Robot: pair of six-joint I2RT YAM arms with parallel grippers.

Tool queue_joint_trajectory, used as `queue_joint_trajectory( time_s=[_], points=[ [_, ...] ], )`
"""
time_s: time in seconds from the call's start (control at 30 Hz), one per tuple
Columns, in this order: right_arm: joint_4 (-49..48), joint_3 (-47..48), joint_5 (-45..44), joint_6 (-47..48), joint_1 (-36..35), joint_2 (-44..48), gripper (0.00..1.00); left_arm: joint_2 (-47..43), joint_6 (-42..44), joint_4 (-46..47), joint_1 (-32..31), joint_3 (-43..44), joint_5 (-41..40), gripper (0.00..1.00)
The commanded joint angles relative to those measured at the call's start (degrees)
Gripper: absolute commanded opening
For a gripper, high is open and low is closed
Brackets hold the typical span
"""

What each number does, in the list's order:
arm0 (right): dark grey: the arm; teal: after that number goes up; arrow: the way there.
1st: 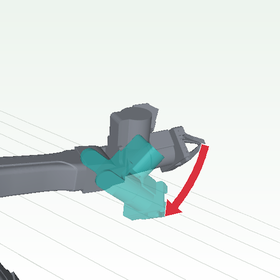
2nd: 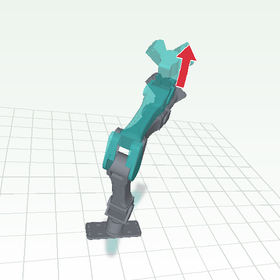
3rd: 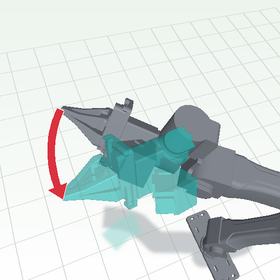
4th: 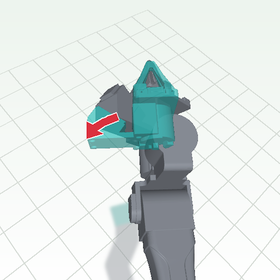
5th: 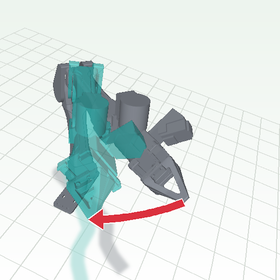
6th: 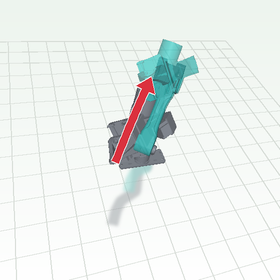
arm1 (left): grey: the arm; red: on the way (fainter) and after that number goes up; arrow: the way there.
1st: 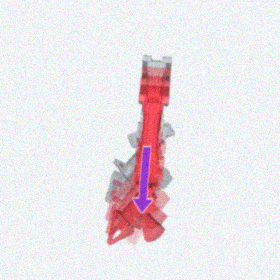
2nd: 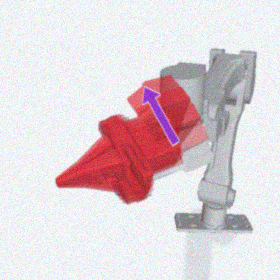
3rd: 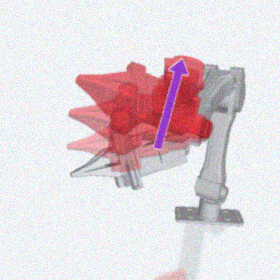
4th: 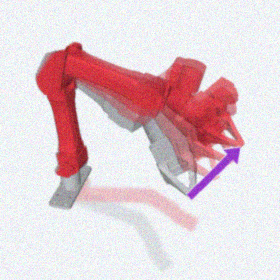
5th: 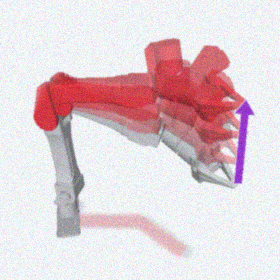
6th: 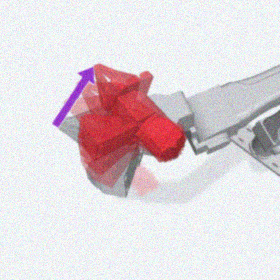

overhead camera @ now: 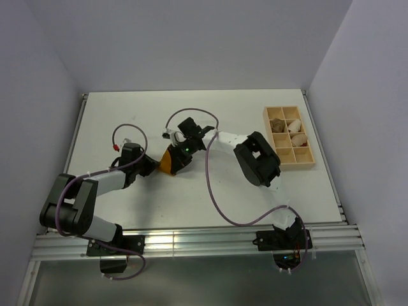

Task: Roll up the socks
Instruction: Roll the sock at the center of the board.

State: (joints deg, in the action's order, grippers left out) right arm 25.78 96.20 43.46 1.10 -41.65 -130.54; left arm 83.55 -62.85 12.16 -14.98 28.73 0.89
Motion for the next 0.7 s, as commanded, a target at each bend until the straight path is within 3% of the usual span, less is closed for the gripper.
queue_joint_trajectory(
  time_s=[0.0, 0.17, 0.27, 0.47, 0.67],
  points=[
    [-0.6, -7.6, -11.1, -1.0, -0.5, 5.1, 0.15, 1.6, 4.0, -6.4, 0.0, 1.2, 0.8, 0.14],
    [-8.3, -15.2, -19.4, -2.8, -1.4, 12.8, 0.40, 1.6, 6.1, -11.4, -1.2, 4.3, 0.4, 0.11],
    [-12.8, -19.9, -25.6, -2.7, -2.3, 18.3, 0.50, 2.3, 7.7, -14.5, -2.4, 6.9, -0.4, 0.11],
    [-22.9, -28.4, -38.9, 1.7, -7.7, 28.1, 0.65, 4.2, 9.4, -19.3, -4.7, 11.0, -0.4, 0.10],
    [-30.0, -31.7, -48.5, 7.2, -14.2, 31.4, 0.70, 5.7, 10.3, -21.6, -6.5, 13.9, -0.6, 0.11]
  ],
)
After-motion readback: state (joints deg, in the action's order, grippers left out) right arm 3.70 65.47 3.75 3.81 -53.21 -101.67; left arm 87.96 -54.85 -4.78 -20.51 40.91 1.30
